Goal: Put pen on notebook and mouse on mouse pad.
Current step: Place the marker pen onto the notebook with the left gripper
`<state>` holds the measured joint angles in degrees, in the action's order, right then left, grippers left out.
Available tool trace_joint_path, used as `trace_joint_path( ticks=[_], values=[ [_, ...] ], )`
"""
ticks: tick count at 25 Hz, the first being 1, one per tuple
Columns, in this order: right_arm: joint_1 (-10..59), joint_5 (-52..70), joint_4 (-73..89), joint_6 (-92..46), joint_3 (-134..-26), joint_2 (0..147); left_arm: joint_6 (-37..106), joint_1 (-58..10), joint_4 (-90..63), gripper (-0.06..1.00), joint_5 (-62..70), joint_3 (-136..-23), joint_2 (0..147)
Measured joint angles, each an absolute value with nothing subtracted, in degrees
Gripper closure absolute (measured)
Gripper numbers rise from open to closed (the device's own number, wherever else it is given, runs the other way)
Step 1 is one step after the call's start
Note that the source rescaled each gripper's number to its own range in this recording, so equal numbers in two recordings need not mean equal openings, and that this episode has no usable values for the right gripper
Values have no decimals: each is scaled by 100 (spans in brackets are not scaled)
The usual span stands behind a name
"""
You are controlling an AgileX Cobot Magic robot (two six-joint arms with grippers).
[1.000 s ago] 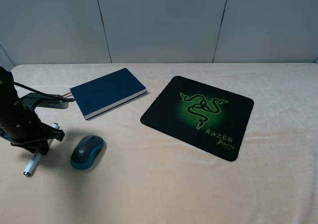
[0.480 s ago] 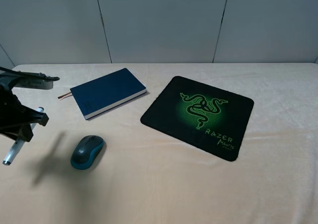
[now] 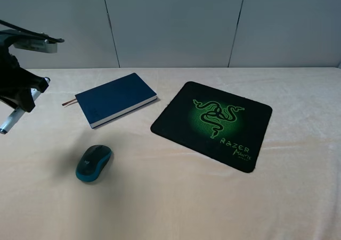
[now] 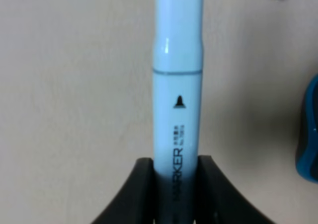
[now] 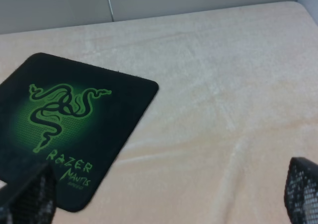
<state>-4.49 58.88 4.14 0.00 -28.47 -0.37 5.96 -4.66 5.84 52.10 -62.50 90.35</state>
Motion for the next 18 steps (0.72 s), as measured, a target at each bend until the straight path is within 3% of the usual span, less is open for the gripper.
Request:
trace_joint_path(
  ticks=[18],
  values=[
    [-449, 5888, 414, 0, -2847, -37, 1721, -1445, 593, 94, 6003, -9348, 11802]
  ],
)
